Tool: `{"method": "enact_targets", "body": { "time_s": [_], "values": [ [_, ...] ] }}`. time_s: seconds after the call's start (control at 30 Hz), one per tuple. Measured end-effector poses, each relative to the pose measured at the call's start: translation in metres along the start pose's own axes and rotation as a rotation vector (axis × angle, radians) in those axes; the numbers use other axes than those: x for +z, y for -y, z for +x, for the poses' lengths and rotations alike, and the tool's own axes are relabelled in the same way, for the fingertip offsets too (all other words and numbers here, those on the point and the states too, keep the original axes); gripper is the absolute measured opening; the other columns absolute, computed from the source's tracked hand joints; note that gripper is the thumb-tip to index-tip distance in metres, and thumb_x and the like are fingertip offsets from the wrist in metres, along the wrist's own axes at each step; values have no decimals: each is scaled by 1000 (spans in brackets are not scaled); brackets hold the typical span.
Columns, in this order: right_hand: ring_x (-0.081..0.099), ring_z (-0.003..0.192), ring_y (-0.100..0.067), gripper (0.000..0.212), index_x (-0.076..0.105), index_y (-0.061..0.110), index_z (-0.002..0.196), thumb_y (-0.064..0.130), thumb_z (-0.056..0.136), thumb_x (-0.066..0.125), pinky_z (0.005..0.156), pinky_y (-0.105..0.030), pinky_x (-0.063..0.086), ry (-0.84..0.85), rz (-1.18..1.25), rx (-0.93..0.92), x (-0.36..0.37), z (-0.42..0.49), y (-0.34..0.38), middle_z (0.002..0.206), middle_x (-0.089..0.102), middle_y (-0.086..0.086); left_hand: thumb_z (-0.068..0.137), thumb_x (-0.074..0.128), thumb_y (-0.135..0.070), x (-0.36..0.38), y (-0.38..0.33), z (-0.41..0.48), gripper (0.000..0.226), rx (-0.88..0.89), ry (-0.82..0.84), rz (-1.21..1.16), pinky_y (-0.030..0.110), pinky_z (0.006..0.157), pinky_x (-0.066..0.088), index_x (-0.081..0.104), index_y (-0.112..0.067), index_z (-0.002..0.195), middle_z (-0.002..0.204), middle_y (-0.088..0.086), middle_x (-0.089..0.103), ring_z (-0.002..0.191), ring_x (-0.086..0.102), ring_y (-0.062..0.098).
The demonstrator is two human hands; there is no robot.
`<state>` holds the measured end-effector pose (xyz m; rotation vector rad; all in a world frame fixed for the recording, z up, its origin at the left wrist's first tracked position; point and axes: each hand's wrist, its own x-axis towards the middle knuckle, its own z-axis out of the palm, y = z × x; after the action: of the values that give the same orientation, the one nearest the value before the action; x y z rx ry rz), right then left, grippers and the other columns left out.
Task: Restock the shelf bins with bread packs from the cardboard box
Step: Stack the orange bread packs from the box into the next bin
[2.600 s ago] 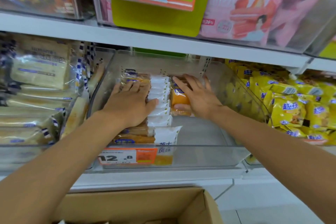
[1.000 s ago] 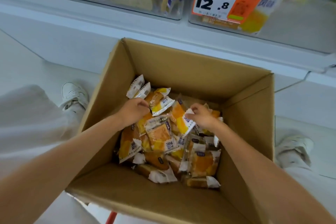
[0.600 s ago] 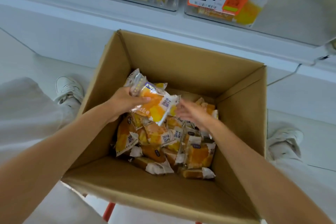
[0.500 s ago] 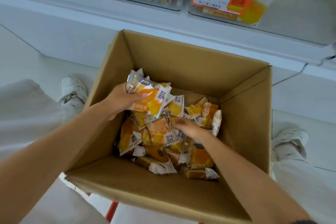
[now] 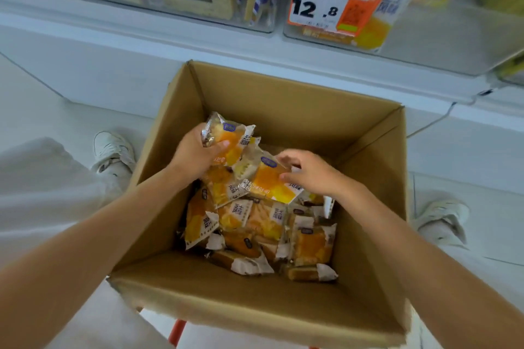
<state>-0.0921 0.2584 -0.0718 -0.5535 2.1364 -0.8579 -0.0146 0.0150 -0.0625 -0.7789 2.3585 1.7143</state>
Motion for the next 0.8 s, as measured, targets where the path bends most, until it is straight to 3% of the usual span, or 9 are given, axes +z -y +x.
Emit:
{"method": "enact_targets", "body": {
  "time_s": [0.1, 0.17, 0.23, 0.3, 0.4, 0.5, 0.57, 0.67, 0.8],
  "values": [
    [54, 119, -8, 26, 62, 27, 109, 18, 86, 71, 105, -35, 41, -77, 16, -89, -39, -22, 30, 112, 62, 14, 92, 65, -39, 14, -28, -15, 11, 70, 157, -3, 16, 67, 50, 64, -29, 89, 83, -10, 70, 74, 67, 2],
    [57, 115, -12, 32, 64, 24, 115, 22, 85, 73, 101, -34, 44, -167, -21, -141, -56, -36, 49, 115, 61, 9, 89, 65, -47, 25, -51, -26, 18, 85, 276, 10, 18, 75, 49, 66, -30, 86, 80, -10, 71, 80, 68, 8],
    [53, 116, -14, 46, 57, 25, 129, 26, 86, 72, 94, -26, 41, -227, -96, -150, -69, -52, 65, 125, 53, 3, 84, 73, -41, 29, -73, -36, 18, 111, 363, -5, 19, 82, 51, 69, -28, 94, 86, -7, 75, 87, 71, 10],
    [43, 130, -14, 69, 40, 27, 145, 36, 85, 71, 99, -22, 35, -215, -156, -141, -82, -69, 76, 145, 40, 2, 76, 81, -41, 30, -96, -44, 42, 133, 383, -74, 34, 95, 53, 68, -22, 112, 102, -3, 76, 99, 71, 14],
    [42, 134, -13, 101, 25, 30, 151, 55, 69, 78, 105, -30, 41, -186, -248, -148, -101, -95, 99, 153, 35, 7, 72, 82, -46, 32, -137, -53, 53, 185, 409, -75, 40, 101, 50, 66, -23, 117, 109, -1, 74, 105, 68, 17],
    [58, 105, -14, 75, 47, 24, 131, 45, 69, 84, 81, -26, 47, -309, -398, -182, -138, -119, 127, 120, 59, 6, 77, 82, -36, 40, -188, -56, 44, 314, 407, -35, 22, 88, 53, 63, -25, 116, 106, -8, 73, 102, 67, 11],
    [53, 89, -15, 60, 49, 23, 112, 46, 69, 84, 68, -29, 41, -434, -539, -222, -170, -139, 142, 98, 54, 9, 78, 80, -34, 42, -225, -53, 64, 480, 348, 111, 14, 85, 47, 51, -22, 134, 122, -12, 62, 114, 59, 8],
    [48, 84, -15, 52, 46, 21, 100, 47, 71, 81, 64, -33, 36, -659, -709, -225, -224, -163, 151, 93, 44, 10, 78, 80, -41, 38, -272, -33, 97, 731, 222, 405, 23, 104, 35, 23, -25, 154, 151, -11, 36, 134, 38, 7],
    [47, 82, -17, 56, 46, 21, 111, 45, 74, 79, 65, -32, 33, -854, -784, -155, -288, -166, 141, 99, 46, 4, 89, 63, -50, 51, -315, 16, 88, 846, 124, 550, 29, 115, 25, 13, -24, 157, 162, -4, 20, 146, 26, 14]
  ]
}}
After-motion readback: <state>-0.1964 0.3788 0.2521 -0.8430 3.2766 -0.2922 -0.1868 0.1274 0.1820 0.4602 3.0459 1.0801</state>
